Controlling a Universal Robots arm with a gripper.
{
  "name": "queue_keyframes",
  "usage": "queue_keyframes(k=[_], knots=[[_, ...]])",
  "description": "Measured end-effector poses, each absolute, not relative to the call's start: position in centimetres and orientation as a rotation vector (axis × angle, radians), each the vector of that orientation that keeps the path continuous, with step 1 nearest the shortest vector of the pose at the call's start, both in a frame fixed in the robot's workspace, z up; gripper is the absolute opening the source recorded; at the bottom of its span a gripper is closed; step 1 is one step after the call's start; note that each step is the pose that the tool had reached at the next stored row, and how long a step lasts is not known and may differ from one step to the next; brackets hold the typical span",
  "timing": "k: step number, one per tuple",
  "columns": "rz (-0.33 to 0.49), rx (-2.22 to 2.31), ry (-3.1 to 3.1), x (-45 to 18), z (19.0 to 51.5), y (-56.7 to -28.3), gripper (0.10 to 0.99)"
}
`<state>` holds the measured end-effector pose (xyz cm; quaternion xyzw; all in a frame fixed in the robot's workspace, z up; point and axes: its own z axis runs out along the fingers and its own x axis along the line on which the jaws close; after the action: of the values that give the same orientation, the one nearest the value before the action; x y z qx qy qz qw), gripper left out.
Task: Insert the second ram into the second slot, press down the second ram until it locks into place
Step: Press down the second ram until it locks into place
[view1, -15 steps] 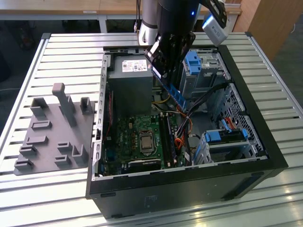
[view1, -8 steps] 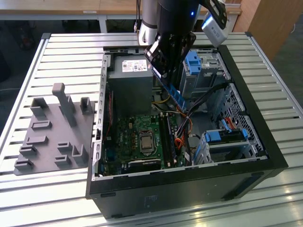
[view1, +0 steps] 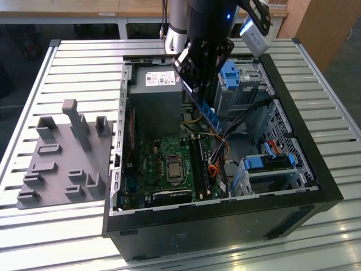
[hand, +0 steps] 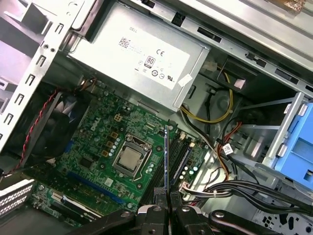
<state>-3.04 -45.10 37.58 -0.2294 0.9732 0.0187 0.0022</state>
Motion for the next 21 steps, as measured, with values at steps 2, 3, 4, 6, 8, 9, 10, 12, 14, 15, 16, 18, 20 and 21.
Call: queue_keyframes(k=[2,3,4,6,8,9,10,12,14,15,16,18,20,21], knots=[[0.058,-0.708,3.056,-3.04,37.58,-45.1,0.137],[0.058,-0.7,3.057,-3.04,37.58,-45.1,0.137],[0.058,-0.691,3.059,-3.04,37.58,-45.11,0.137],[0.057,-0.673,3.063,-3.04,37.57,-45.1,0.137],[0.057,-0.657,3.067,-3.04,37.56,-45.11,0.137],[0.057,-0.649,3.068,-3.04,37.56,-45.11,0.137],[0.056,-0.641,3.07,-3.04,37.56,-45.11,0.137],[0.056,-0.626,3.073,-3.04,37.56,-45.1,0.137],[0.055,-0.611,3.076,-3.04,37.56,-45.1,0.137],[0.055,-0.603,3.077,-3.04,37.56,-45.1,0.137],[0.055,-0.595,3.079,-3.04,37.55,-45.1,0.137],[0.055,-0.579,3.082,-3.04,37.55,-45.1,0.137],[0.055,-0.563,3.084,-3.04,37.54,-45.11,0.137],[0.055,-0.556,3.086,-3.04,37.54,-45.1,0.137]])
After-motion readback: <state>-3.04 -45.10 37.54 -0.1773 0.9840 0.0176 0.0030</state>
